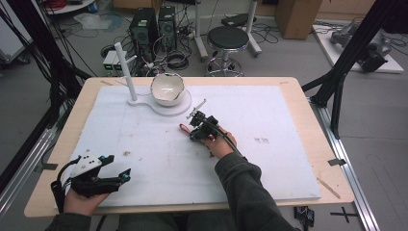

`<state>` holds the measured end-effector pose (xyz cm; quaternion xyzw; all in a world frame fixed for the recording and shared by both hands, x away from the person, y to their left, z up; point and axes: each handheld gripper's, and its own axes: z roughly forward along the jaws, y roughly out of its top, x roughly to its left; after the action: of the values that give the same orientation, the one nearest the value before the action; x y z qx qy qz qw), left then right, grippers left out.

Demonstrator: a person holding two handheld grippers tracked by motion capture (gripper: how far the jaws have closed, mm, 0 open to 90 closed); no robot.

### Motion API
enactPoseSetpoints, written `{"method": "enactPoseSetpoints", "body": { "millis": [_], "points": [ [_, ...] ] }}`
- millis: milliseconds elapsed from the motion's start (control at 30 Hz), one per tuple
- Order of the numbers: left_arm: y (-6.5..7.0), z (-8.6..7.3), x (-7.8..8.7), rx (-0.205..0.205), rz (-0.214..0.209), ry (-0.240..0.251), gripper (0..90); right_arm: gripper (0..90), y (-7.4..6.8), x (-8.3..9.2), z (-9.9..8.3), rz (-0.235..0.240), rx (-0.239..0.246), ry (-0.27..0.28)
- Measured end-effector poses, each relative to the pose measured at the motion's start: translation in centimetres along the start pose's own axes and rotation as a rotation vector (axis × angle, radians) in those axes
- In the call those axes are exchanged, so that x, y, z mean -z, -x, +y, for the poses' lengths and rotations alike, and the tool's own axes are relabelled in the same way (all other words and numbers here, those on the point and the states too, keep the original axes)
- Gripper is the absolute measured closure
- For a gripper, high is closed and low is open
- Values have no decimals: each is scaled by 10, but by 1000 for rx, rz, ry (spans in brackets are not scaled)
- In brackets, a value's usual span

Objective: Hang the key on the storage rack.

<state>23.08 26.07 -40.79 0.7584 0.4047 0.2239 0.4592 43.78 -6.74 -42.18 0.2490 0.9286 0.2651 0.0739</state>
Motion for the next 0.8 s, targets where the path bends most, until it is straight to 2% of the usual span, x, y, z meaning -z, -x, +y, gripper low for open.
{"method": "enactPoseSetpoints", "body": {
  "millis": [400,600,800],
  "points": [
    [1,0,0,-4,-1,1,220,864,-1,-1,3,-12,-21,-19],
    [1,0,0,-4,1,0,220,866,1,0,3,-9,-24,-7],
    [0,0,0,-4,-1,1,220,867,4,4,1,10,-51,18]
  ]
}}
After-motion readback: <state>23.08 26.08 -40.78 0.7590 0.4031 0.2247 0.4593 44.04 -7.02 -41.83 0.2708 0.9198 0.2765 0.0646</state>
